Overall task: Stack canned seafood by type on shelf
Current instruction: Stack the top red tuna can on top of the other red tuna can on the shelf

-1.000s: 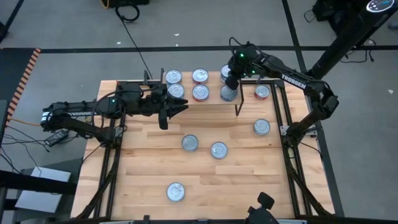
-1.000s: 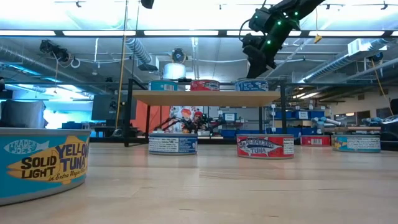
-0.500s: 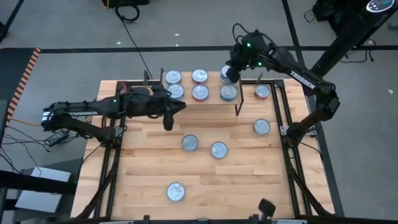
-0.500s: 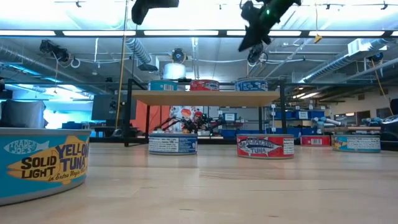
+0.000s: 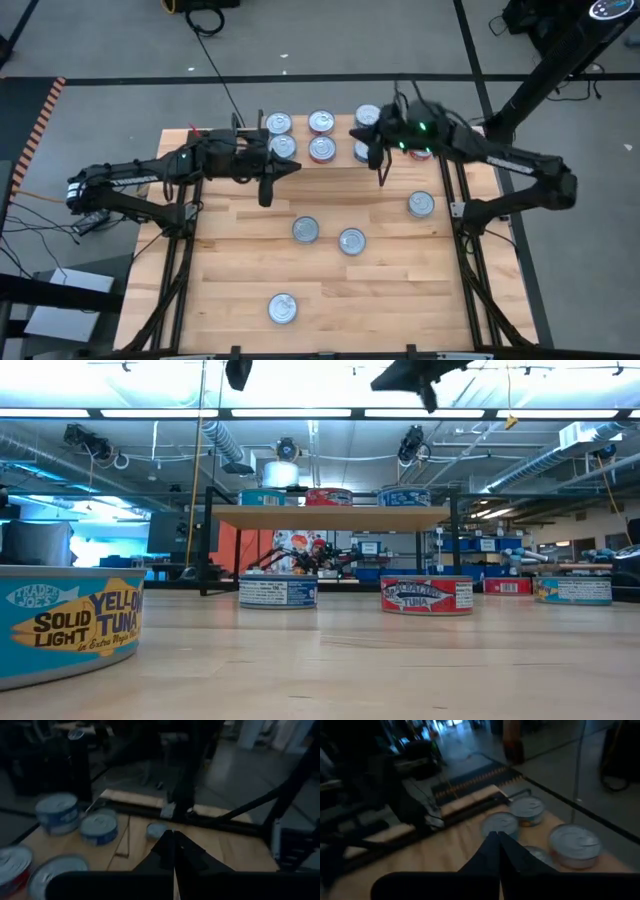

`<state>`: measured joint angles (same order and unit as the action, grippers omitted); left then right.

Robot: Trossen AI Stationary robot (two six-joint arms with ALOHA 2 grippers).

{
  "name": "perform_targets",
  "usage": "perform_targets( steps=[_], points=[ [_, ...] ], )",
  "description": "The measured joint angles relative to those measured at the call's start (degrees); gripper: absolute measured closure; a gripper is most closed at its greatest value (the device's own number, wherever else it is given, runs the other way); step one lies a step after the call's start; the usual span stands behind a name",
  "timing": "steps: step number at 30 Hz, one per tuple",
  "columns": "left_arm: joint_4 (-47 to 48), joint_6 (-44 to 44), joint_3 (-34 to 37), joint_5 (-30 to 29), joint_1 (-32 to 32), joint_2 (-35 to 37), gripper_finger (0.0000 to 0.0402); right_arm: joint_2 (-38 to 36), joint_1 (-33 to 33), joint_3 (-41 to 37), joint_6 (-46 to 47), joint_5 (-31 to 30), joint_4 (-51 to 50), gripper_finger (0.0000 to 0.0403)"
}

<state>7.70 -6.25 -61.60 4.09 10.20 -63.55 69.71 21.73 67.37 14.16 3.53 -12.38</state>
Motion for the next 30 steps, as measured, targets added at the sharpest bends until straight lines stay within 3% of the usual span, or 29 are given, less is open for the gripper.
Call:
perform_targets(
  steps=[7, 14, 19, 25, 30],
  points=[
    [-5.43, -0.59, 0.0, 4.43, 2.57, -0.19, 0.04, -11.81, -9.13, -9.1, 6.96, -13.67, 0.74, 0.0402],
    [-17.52, -2.46, 0.02, 4.63, 2.62, -4.89, 0.04, -22.56, -13.53, -15.31, 15.28, -17.42, -5.44, 0.0402],
    [-24.31, -5.34, 0.02, 5.67, 2.36, -9.67, 0.04, -28.02, -14.18, -17.48, 20.35, -18.97, -20.07, 0.0402],
    [-26.37, -7.5, 0.02, 5.41, 2.16, -11.06, 0.04, -28.31, -14.11, -17.57, 27.65, -20.75, -41.94, 0.0403],
    [-27.13, -7.46, 0.0, 6.07, 2.19, -9.75, 0.0401, -26.14, -12.14, -17.57, 38.02, -29.5, -51.65, 0.0403]
  ],
)
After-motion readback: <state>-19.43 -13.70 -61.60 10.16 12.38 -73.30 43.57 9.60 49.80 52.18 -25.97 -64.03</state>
